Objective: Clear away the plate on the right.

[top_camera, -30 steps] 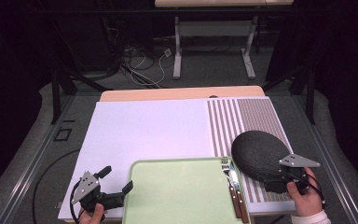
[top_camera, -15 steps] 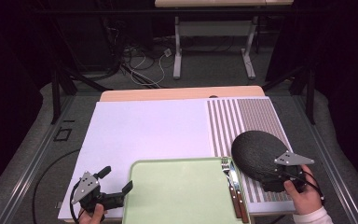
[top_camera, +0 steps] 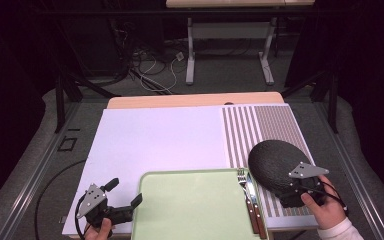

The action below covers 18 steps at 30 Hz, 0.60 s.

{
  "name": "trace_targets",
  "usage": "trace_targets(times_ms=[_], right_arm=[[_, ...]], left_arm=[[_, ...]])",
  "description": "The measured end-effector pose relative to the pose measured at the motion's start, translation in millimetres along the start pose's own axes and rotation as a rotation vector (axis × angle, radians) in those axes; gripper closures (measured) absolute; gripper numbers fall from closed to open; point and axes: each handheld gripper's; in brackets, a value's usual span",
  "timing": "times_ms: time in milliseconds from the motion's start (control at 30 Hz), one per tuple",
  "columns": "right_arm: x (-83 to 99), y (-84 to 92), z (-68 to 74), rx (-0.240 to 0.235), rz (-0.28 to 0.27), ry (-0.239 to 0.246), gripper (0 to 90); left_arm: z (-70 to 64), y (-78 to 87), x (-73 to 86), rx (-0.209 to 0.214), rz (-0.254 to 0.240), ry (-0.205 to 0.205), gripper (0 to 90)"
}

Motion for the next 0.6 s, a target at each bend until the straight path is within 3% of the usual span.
trace_targets(times_ms=[167,400,600], right_arm=[[-2.4,4.2,1.3,0.042,0.028,0.089,0.0],[-3.9,6.6,1.1,0.051,0.073,0.183,0.0],[-4.0,6.7,4.0,0.092,0.095,0.299,0.0]], left_arm=[[-0.5,-0.6,0.1,0.002,0.001,0.005,1.1],[0.2,-0.3,0.1,-0.003,0.001,0.004,1.0],[0.1,-0.5,0.1,-0.004,0.001,0.003,1.0]])
Point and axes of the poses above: each handheld gripper's, and its own axes: y roughly backward along the jaws, x roughly out of its underside, z roughly to its left, and after that the axes turned 2 degrees about y, right-handed
